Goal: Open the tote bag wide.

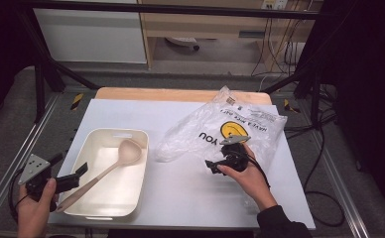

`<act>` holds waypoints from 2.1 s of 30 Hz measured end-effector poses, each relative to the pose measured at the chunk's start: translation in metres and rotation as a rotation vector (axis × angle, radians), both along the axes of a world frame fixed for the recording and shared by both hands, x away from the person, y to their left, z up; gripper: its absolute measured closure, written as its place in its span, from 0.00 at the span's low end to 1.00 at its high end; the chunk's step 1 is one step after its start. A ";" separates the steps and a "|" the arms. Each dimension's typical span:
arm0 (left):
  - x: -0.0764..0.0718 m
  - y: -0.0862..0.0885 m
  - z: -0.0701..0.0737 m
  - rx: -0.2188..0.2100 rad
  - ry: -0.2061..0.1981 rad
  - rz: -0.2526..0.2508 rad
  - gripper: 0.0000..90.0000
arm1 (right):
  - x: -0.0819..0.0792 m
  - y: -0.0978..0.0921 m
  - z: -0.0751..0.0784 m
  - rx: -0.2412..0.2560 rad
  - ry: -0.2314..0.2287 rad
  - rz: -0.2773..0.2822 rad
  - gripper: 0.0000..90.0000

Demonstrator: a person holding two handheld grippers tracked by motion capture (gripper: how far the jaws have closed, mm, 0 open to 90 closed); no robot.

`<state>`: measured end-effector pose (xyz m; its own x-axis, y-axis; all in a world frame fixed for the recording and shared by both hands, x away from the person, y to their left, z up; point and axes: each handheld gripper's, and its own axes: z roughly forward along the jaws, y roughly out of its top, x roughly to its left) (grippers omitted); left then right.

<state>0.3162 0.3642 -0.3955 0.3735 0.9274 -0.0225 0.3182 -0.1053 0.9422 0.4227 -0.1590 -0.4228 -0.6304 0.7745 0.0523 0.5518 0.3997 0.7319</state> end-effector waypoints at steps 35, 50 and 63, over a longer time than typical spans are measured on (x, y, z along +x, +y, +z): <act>0.001 -0.001 0.000 0.007 0.001 -0.003 0.05 | 0.016 -0.009 -0.031 -0.071 0.080 -0.008 0.05; 0.001 0.000 0.000 0.015 0.002 -0.004 0.05 | 0.013 -0.008 -0.031 -0.098 0.033 -0.010 0.23; 0.001 -0.001 -0.001 0.010 0.006 -0.008 0.05 | 0.012 -0.011 -0.027 -0.075 0.016 0.001 0.63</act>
<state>0.3170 0.3634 -0.3962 0.3811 0.9244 -0.0157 0.3231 -0.1173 0.9391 0.4351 -0.1698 -0.4498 -0.6305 0.7762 0.0040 0.5630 0.4537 0.6908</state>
